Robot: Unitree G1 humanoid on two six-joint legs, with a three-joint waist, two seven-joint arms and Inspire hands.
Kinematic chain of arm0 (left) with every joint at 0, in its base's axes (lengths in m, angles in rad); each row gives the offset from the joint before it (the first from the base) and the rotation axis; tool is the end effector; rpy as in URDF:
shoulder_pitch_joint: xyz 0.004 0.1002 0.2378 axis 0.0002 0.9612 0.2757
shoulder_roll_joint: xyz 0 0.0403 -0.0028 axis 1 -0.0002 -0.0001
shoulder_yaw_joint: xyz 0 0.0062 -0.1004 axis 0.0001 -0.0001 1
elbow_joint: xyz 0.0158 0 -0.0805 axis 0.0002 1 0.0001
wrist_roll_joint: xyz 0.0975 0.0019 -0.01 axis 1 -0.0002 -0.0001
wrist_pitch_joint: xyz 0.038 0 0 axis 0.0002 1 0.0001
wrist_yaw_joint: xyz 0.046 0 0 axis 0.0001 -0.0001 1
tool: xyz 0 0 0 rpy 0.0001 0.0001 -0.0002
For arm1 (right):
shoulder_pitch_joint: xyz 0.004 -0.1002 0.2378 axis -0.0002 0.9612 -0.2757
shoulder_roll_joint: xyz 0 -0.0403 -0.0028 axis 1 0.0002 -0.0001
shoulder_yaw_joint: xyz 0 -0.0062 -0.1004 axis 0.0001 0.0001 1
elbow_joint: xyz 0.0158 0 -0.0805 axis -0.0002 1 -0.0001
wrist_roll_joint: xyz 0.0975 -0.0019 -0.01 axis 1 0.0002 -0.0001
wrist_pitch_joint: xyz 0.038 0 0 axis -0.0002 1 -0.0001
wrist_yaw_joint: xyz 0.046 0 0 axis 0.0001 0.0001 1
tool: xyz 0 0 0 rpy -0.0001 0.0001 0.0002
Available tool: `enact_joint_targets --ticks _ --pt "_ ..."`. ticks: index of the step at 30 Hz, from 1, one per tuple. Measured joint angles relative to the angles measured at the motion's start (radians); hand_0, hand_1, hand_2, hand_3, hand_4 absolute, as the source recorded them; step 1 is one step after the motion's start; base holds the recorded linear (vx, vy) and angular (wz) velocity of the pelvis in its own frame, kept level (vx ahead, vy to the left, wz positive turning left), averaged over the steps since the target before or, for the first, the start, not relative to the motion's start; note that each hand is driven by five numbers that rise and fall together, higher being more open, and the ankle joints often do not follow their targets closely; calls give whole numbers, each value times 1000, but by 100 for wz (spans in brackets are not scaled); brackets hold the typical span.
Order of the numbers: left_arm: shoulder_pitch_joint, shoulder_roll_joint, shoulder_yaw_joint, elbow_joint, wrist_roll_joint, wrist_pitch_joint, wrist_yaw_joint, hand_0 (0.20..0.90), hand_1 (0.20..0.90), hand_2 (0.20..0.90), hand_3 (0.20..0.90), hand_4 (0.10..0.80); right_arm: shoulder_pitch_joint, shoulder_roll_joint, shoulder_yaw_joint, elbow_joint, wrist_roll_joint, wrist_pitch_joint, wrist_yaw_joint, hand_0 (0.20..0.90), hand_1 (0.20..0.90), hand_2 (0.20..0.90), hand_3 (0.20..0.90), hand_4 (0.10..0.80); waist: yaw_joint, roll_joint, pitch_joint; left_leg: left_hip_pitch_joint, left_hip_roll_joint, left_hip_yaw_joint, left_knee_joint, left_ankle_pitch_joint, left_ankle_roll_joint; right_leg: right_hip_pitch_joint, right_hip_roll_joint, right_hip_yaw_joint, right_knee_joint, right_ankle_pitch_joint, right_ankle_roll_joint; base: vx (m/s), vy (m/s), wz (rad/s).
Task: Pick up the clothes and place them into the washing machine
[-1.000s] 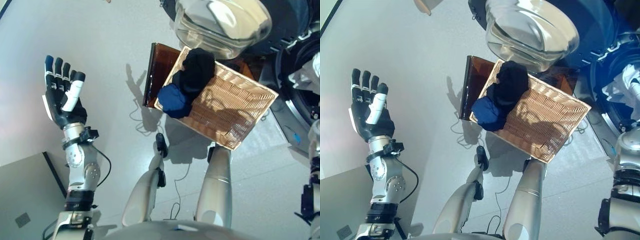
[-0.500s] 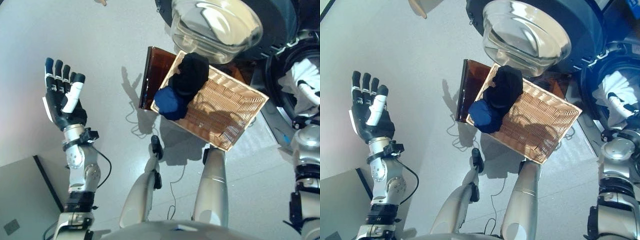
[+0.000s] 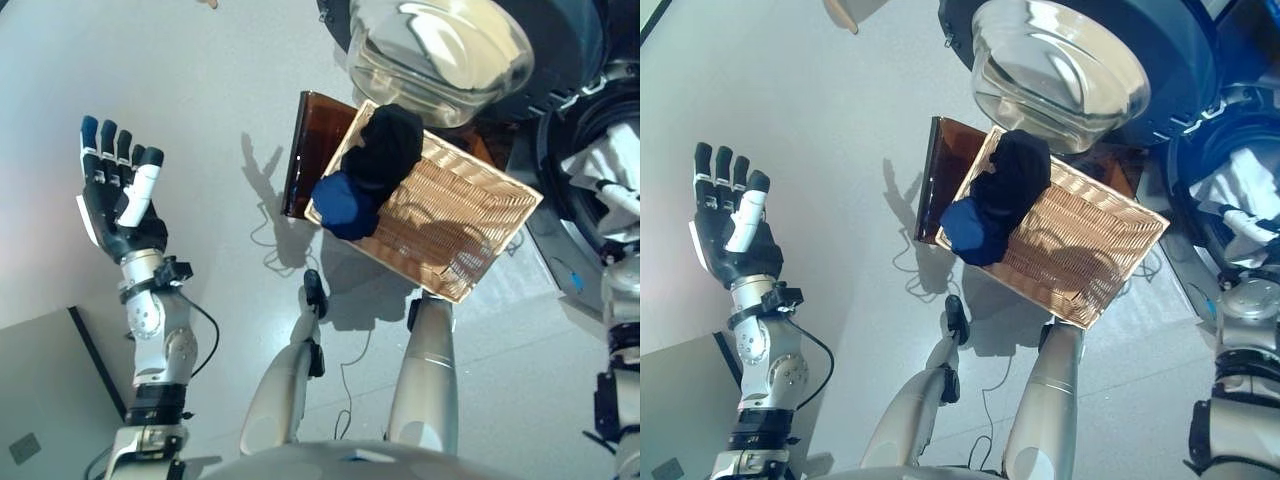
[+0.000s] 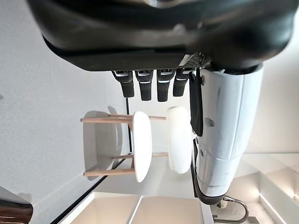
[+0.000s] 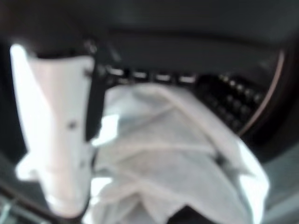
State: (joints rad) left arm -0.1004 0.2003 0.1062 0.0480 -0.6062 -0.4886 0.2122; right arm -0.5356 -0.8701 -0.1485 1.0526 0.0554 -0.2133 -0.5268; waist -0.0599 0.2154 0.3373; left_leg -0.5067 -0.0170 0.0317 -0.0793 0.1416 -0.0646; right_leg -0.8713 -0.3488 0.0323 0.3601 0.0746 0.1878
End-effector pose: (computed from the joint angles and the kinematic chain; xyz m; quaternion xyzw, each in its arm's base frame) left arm 0.2124 0.2110 0.0843 -0.2188 -0.2564 0.1821 0.9237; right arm 0.2363 -0.3889 0.1242 -0.2960 0.0028 -0.4916 0.8189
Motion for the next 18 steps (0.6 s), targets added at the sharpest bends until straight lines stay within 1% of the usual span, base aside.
enact_joint_targets --ticks 4,7,8,11,13,15,18 --pt "-4 1 1 0 0 2 -13 900 900 900 900 800 -9 -17 1 -3 -14 18 7 900 900 900 900 800 16 1 0 -9 -1 1 0 1 0 -12 0 1 1 2 -1 -2 1 1" --pt "-8 4 1 0 0 2 -15 900 900 900 900 800 -54 -65 74 74 -69 47 9 900 900 900 900 800 21 1 -1 -9 -2 0 0 1 0 -12 -2 2 1 2 0 -2 0 1" --pt "-8 5 1 0 0 2 -16 900 900 900 900 800 -70 -75 82 81 -81 65 15 900 900 900 900 800 23 1 -1 -9 -3 0 0 1 0 -12 -2 2 1 2 0 -3 -7 4" --pt "-6 7 1 -1 0 2 -18 900 900 900 900 800 -100 -93 118 103 -92 71 30 900 900 900 900 800 25 1 -1 -11 -3 0 0 1 0 -14 -2 4 1 2 0 -12 -9 7" --pt "-9 12 0 -6 -1 2 -18 900 900 900 900 800 -123 -127 158 133 -110 85 39 900 900 900 900 800 34 6 -4 -28 -6 -2 0 3 1 -33 -4 6 5 2 0 -32 -14 11" --pt "-14 15 0 -15 0 2 -17 900 900 900 900 800 -139 -164 164 143 -127 98 49 900 900 900 900 800 45 9 -5 -53 -14 -3 3 7 1 -67 -6 14 18 2 0 -41 -19 15" --pt "-14 14 -1 -19 -1 4 -15 900 900 900 900 800 -195 -180 172 177 -128 107 50 900 900 900 900 800 51 14 -5 -87 -15 -5 7 12 -1 -105 -7 16 36 0 -3 -40 -26 11"
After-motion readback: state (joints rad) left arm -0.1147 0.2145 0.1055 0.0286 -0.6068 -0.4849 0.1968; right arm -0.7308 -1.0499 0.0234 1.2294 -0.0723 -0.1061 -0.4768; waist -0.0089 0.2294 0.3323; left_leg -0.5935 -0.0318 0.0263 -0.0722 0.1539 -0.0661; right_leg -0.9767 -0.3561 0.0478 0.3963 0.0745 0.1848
